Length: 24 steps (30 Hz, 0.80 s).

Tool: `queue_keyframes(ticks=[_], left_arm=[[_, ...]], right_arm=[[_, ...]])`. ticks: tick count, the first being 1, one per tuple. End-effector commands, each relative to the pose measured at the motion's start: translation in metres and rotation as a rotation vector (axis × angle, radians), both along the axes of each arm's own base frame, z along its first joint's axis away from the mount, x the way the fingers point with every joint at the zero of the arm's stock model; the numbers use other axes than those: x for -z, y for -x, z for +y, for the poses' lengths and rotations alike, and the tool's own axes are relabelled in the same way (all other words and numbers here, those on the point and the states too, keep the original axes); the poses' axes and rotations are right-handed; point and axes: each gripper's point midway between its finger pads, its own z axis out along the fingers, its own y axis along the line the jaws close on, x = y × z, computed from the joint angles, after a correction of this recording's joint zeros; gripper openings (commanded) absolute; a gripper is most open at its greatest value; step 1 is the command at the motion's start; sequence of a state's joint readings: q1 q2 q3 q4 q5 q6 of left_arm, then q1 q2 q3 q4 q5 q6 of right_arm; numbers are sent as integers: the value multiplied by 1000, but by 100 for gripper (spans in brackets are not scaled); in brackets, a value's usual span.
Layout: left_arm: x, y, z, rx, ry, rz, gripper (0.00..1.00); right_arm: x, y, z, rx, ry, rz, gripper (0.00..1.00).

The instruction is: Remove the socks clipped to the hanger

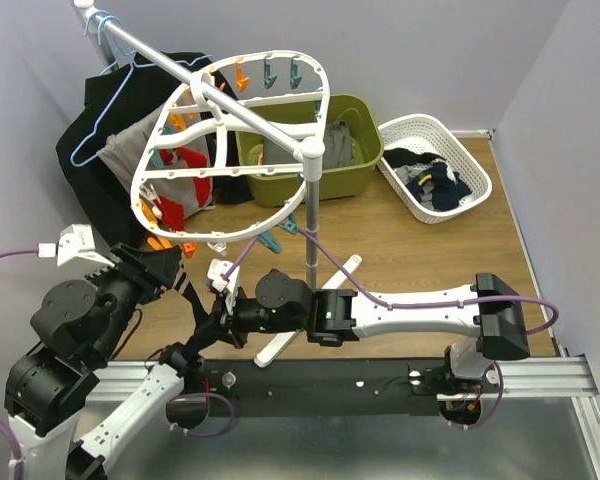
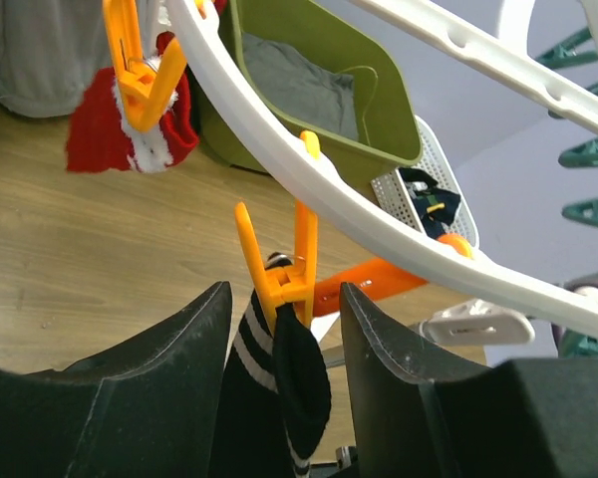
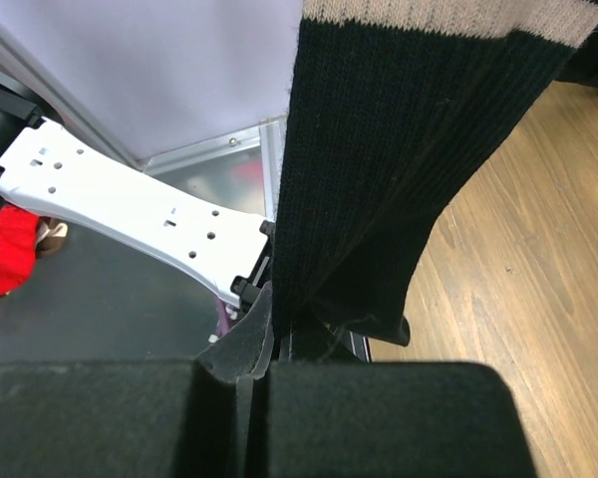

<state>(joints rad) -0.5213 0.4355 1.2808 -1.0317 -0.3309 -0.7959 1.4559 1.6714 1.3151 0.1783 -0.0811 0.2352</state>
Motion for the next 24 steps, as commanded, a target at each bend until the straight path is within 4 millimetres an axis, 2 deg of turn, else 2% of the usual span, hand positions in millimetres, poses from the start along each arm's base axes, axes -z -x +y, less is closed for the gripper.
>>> queue_keyframes(ticks=[1, 12, 15, 16, 20, 21, 24], left_arm=[[-3, -13, 9, -96, 38, 7, 55], [-15, -38, 9, -166, 29, -37, 41], [-17, -41, 7, -160, 21, -46, 31], [-18, -41, 7, -156, 12, -51, 22], [-26, -38, 10, -154, 0, -78, 3], [-29, -36, 9, -141, -4, -89, 0], [-41, -28, 10, -116, -3, -132, 0]], right_arm=[[-3, 6, -3, -22, -10, 8, 1], [-1, 7, -5, -29, -4, 13, 1], [2, 7, -6, -30, 8, 17, 1], [5, 8, -7, -32, 19, 17, 1], [19, 6, -13, -10, 51, 35, 1], [22, 6, -14, -5, 55, 42, 1], [36, 8, -16, -4, 85, 71, 1]])
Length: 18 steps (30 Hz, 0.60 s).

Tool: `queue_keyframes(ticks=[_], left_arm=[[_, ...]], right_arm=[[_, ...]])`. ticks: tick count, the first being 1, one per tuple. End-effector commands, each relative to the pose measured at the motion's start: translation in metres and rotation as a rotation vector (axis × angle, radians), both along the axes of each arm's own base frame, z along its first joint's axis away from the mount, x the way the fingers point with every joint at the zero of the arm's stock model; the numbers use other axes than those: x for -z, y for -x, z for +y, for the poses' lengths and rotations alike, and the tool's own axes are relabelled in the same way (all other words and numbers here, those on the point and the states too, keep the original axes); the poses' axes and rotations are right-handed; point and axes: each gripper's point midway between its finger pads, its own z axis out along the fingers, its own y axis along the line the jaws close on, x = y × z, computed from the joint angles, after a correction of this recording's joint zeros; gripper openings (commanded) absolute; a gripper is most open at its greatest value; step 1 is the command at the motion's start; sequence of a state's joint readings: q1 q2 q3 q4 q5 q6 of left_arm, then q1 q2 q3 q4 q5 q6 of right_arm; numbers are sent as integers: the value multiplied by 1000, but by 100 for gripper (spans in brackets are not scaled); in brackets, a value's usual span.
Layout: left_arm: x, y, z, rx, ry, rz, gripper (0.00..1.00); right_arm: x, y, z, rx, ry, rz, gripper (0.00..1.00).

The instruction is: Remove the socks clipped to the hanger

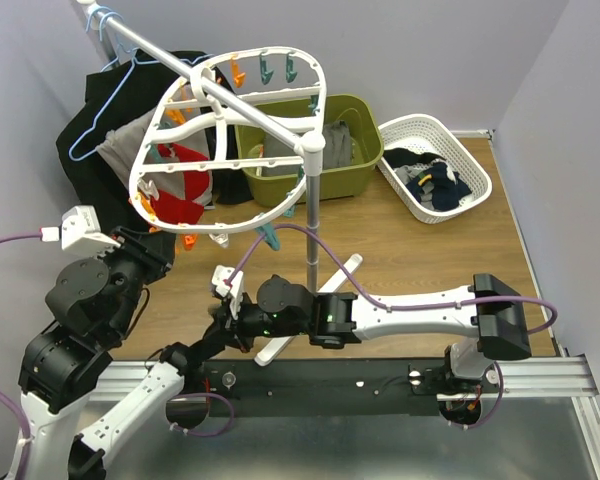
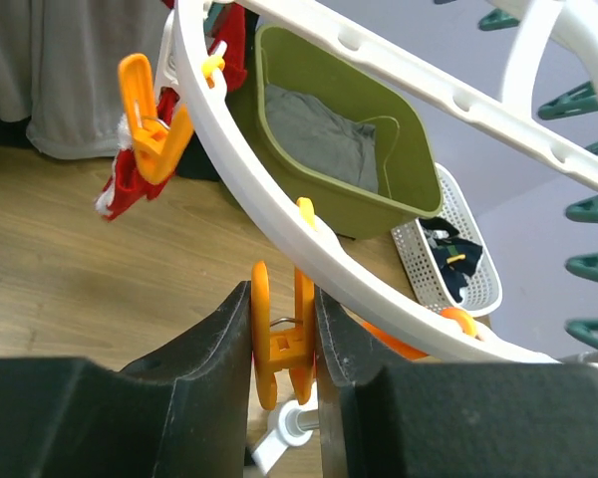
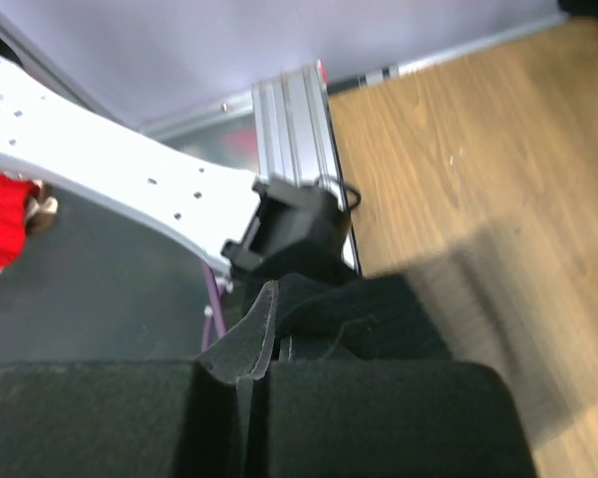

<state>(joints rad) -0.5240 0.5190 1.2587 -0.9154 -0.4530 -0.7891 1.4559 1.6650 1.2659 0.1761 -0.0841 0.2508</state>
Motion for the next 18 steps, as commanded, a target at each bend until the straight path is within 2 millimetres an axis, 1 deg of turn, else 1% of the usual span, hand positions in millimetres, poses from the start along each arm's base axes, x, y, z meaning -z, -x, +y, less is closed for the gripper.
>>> queue_keyframes(ticks=[1, 3, 5, 6, 9, 10, 12, 13, 14, 16, 17, 18], left_arm=[[-35, 10, 7, 8, 13, -127, 0], [-43, 16, 8, 27, 16, -162, 0], [-47, 21, 9, 39, 20, -180, 0], [-52, 26, 7, 61, 28, -204, 0], [-56, 32, 4, 100, 19, -230, 0], [-55, 32, 3, 101, 21, -227, 0], [-52, 34, 1, 118, 20, -221, 0], [-50, 34, 0, 124, 21, -219, 0], [-50, 34, -2, 132, 25, -218, 0], [-47, 34, -6, 152, 28, -212, 0], [-46, 35, -7, 156, 31, -210, 0], [-44, 35, -9, 164, 31, -206, 0]], right_arm=[[19, 7, -9, -3, 47, 58, 1], [30, 10, -6, -11, 71, 81, 1], [37, 11, -3, -19, 98, 102, 1], [45, 11, 0, -22, 122, 110, 1], [34, 9, 8, -17, 100, 99, 1], [26, 7, 11, -12, 82, 89, 1], [18, 0, 14, 0, 71, 59, 1], [22, -2, 14, 1, 94, 53, 1], [10, -7, 18, 7, 73, 37, 1], [7, -11, 20, 8, 81, 20, 1], [-1, -14, 24, 7, 66, 4, 1], [-3, -17, 25, 10, 65, 2, 1]])
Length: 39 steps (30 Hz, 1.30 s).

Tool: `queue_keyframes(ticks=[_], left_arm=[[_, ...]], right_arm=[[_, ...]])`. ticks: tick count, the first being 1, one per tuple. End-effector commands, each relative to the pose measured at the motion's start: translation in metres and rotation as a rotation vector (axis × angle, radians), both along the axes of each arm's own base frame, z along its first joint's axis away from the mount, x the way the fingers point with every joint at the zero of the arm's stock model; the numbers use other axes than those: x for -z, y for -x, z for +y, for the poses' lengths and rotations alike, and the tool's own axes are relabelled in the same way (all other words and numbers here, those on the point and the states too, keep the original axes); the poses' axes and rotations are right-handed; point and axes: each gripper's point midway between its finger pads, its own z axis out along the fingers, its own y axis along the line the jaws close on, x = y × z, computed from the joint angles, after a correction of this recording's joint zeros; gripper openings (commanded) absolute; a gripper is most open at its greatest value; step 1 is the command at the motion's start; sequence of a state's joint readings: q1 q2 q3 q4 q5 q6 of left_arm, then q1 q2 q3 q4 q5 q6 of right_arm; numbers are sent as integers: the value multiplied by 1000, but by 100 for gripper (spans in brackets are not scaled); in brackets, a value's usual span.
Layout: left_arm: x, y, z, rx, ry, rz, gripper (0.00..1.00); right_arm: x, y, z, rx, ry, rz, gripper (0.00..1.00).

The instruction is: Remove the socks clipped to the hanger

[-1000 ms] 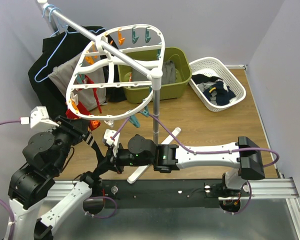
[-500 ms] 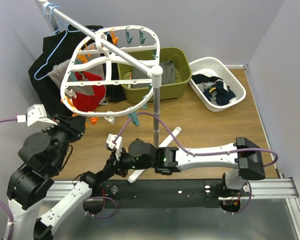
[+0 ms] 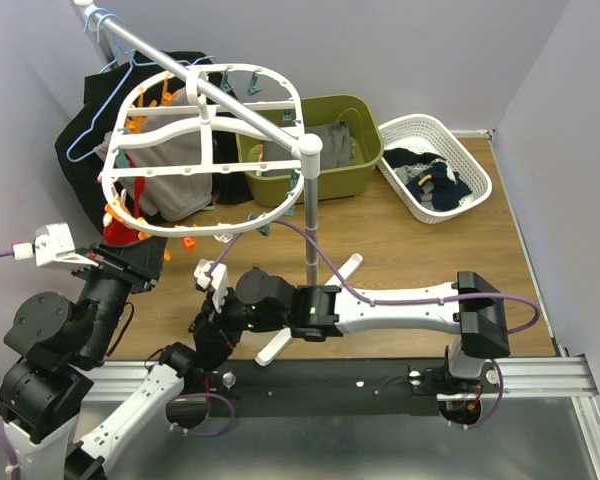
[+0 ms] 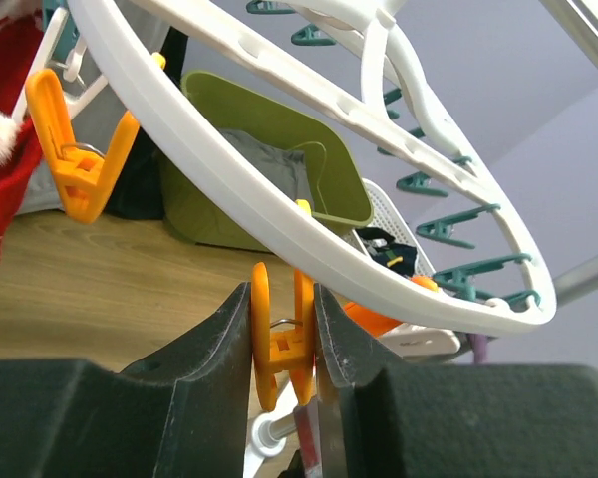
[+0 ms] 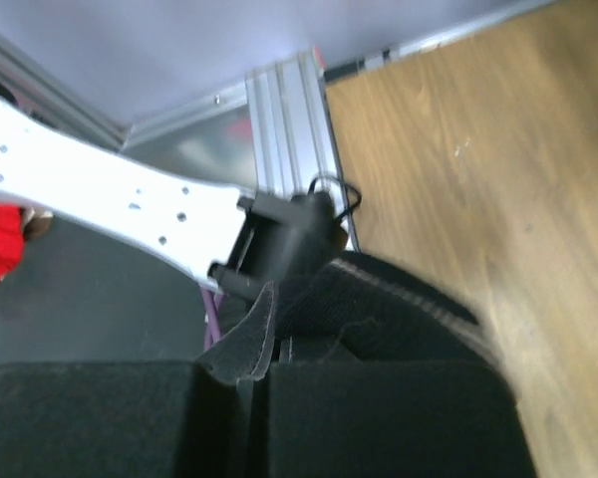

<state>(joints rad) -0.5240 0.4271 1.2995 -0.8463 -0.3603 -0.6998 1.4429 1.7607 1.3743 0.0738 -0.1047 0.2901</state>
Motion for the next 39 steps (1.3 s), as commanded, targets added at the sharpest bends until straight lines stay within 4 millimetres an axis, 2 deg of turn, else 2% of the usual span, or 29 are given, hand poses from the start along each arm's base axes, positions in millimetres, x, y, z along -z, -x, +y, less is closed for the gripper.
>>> queue_keyframes(ticks=[1, 5, 11, 18, 24, 28, 30, 39], left_arm=[[-2, 4, -11, 66, 7, -23, 0], [-3, 6, -11, 72, 2, -30, 0], [-7, 7, -8, 65, -12, -40, 0], [-14, 13, -7, 76, -13, -65, 0], [-35, 24, 5, 54, -23, -133, 0], [-45, 24, 13, 17, -32, -157, 0], [-48, 23, 13, 15, -38, -157, 0], [-43, 26, 10, 40, -45, -151, 0]], right_arm=[[-26, -15, 10, 7, -25, -55, 1], [-32, -25, 12, 34, -30, -79, 1], [-33, -44, -5, 106, 11, -128, 1], [-44, -36, -18, 0, 32, -212, 1], [-40, -39, -31, -35, 85, -293, 1], [-22, -41, -37, -48, 173, -308, 1], [-17, -43, -38, -44, 187, -315, 1], [-30, -49, -23, -39, 167, -335, 1]])
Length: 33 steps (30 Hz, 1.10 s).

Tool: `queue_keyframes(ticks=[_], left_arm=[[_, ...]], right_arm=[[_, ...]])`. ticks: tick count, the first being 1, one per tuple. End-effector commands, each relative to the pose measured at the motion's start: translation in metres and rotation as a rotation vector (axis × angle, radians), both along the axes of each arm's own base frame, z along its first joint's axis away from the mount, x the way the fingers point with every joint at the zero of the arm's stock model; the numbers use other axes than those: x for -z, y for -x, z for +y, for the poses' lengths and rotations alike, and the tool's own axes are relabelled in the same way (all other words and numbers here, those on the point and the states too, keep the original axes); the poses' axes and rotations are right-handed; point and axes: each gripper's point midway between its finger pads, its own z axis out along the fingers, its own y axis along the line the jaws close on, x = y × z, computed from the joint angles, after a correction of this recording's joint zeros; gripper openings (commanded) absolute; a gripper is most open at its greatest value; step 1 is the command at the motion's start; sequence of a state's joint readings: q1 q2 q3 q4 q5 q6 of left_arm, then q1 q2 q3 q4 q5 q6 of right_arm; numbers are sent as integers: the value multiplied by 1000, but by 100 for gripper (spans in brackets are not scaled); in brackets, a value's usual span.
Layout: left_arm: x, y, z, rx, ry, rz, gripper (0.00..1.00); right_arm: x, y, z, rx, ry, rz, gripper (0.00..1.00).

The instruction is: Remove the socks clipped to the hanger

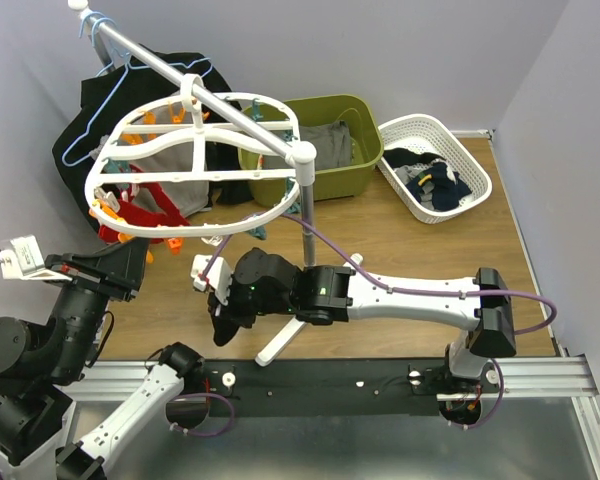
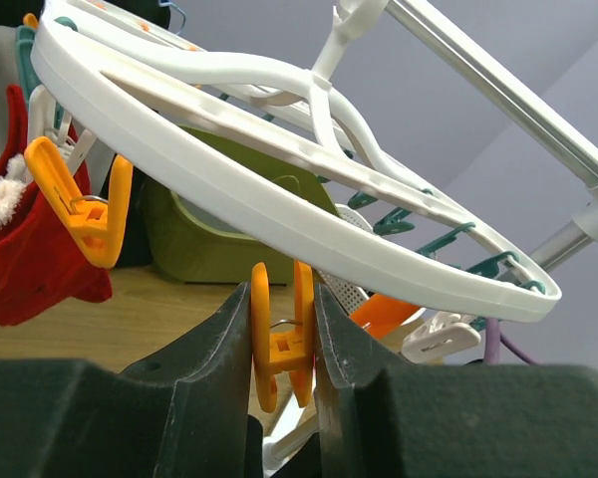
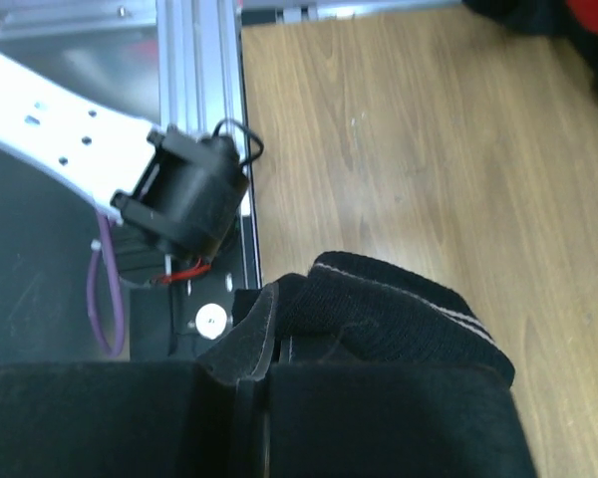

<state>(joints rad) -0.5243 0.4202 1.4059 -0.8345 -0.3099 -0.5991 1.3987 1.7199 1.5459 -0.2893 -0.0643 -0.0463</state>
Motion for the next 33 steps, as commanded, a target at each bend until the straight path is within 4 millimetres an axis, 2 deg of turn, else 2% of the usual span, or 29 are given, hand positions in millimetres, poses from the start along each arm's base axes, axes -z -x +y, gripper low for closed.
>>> queue_keyframes(ticks=[1, 8, 15, 19, 20, 23, 24, 26, 27, 28, 30, 33], left_arm=[[-5, 3, 2, -2, -3, -22, 0], [-9, 6, 0, 16, 4, -36, 0], [-20, 12, -2, 43, 28, -90, 0], [-30, 16, -2, 56, 42, -138, 0], [-33, 16, -2, 58, 45, -147, 0], [-44, 20, -3, 67, 50, -194, 0], [-49, 21, -2, 67, 55, -213, 0], [-51, 20, -2, 65, 57, -220, 0], [-54, 20, -2, 61, 61, -228, 0], [-55, 19, -2, 61, 61, -231, 0], [-57, 18, -2, 57, 64, -237, 0], [-59, 15, -4, 57, 64, -248, 0]], right_arm=[[-10, -8, 11, -1, -3, -29, 1], [-10, -20, 14, -30, -9, 26, 1], [3, -5, 12, -112, -1, 132, 1], [24, 5, 5, -136, 38, 183, 1], [38, 10, -2, -129, 66, 225, 1], [48, 19, -13, -130, 76, 276, 1], [61, 22, -21, -116, 103, 300, 1], [66, 23, -28, -98, 112, 313, 1], [61, 22, -32, -79, 103, 315, 1], [68, 23, -39, -69, 120, 324, 1], [63, 24, -47, -44, 115, 319, 1], [70, 28, -63, -2, 155, 314, 1]])
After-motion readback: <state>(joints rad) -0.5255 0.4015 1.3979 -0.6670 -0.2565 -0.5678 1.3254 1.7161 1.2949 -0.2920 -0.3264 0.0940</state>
